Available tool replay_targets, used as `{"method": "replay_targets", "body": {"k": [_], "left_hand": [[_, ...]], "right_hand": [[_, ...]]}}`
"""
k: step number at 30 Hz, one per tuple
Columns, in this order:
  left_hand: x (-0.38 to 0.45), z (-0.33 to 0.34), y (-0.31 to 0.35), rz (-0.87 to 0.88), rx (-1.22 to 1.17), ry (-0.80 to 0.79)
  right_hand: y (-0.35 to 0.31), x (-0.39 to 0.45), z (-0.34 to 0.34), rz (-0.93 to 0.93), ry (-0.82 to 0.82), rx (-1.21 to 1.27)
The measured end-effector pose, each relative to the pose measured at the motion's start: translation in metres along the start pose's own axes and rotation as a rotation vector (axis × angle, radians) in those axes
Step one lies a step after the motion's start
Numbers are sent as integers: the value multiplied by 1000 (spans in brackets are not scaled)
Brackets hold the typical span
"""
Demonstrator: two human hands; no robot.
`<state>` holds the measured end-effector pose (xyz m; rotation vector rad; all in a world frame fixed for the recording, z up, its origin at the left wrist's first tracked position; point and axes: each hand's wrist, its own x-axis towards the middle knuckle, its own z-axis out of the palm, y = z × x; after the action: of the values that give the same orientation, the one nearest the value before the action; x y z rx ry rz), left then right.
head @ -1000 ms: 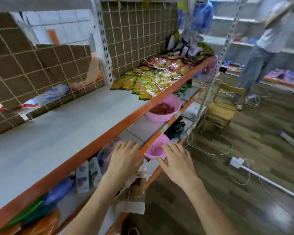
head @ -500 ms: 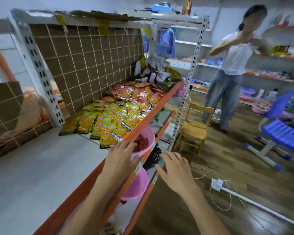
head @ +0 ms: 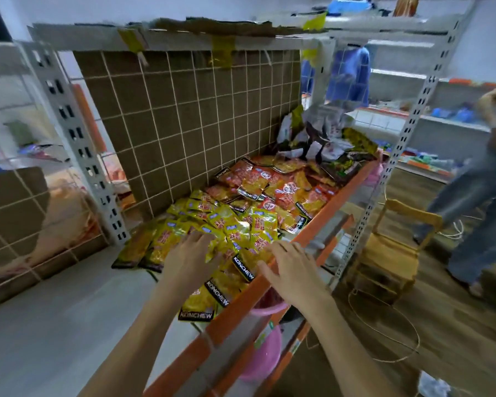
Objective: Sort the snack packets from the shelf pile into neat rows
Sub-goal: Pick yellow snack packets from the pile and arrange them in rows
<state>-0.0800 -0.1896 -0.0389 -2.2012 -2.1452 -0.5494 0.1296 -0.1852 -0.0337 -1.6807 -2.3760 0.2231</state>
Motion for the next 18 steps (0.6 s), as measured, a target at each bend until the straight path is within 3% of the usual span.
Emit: {"method": "replay_targets", "body": {"k": [4, 18], "left_hand": [[34, 4, -19, -152, 12, -9], [108, 25, -13, -725, -30, -30]], "right_hand": [[6, 72, 2, -127, 15, 36], [5, 278, 36, -660, -288, 107]]}}
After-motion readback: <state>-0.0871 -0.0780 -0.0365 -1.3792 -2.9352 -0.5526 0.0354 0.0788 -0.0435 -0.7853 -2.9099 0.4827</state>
